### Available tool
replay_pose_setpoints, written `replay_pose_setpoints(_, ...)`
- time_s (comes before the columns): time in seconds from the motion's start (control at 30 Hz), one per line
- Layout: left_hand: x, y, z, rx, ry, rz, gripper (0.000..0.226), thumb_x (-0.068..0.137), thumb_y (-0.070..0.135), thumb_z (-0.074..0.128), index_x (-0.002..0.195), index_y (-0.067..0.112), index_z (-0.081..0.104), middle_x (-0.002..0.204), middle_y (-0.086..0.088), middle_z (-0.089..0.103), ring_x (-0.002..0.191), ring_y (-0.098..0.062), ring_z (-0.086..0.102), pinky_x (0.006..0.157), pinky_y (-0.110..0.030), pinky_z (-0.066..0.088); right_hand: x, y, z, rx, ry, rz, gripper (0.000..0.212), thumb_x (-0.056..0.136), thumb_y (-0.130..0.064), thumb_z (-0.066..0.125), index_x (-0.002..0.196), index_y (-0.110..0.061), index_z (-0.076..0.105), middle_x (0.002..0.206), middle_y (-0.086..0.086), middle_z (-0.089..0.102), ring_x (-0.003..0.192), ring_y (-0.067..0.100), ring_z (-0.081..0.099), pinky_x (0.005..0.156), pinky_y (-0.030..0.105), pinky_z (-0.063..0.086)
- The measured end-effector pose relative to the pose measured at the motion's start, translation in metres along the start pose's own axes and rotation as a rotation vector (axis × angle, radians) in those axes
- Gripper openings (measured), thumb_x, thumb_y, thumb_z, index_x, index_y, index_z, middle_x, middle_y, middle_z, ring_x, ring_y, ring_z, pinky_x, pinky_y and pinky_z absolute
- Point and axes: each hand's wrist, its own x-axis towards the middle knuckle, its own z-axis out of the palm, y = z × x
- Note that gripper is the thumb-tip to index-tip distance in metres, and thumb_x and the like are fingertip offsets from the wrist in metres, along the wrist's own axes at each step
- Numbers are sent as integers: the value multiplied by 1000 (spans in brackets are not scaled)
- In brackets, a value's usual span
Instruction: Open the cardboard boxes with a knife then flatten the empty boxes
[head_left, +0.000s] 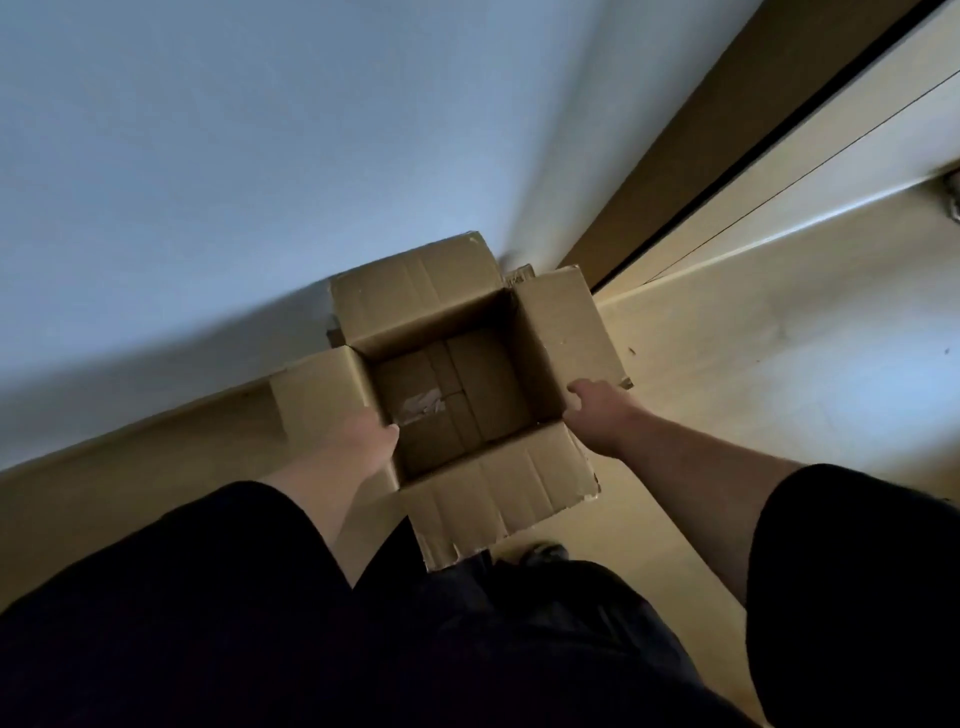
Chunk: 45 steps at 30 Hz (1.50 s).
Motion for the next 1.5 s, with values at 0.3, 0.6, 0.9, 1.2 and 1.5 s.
replay_pose_setpoints(0.3,53,-31,10,-104,140,-324,72,97,45,49,155,13,20,162,-12,19,140,-38,37,105,-50,45,86,-2,9,-68,66,78,60,88,-27,56,145,-15,40,143,18,45,125,40,48,97,47,47)
replay_pose_setpoints(0.6,68,-66,18,-317,200,-534,84,84,47,71,146,6,31,144,-17,47,122,-40,54,95,-44,48,137,49,2,-80,30,196,67,85,-25,59,144,-10,31,140,24,42,126,47,44,100,50,43)
replay_pose_setpoints(0.9,54,-53,19,-489,371,-592,79,80,35,78,142,8,36,139,-17,51,117,-40,59,96,-48,52,154,60,-18,147,9,157,67,89,-22,65,144,-7,29,131,25,48,113,46,53,78,44,48)
replay_pose_setpoints(1.2,6,-10,13,-532,384,-474,42,95,31,62,129,7,58,124,-15,61,105,-36,61,82,-37,49,125,77,-38,158,15,68,24,96,-26,58,112,-8,56,100,14,61,87,30,58,73,37,49)
replay_pose_setpoints(1.5,-60,51,19,-348,560,-309,27,101,33,50,86,10,50,83,-10,57,73,-27,56,61,-37,45,75,110,-63,152,125,-72,14,96,-24,56,102,-13,49,96,10,57,86,29,54,70,34,44)
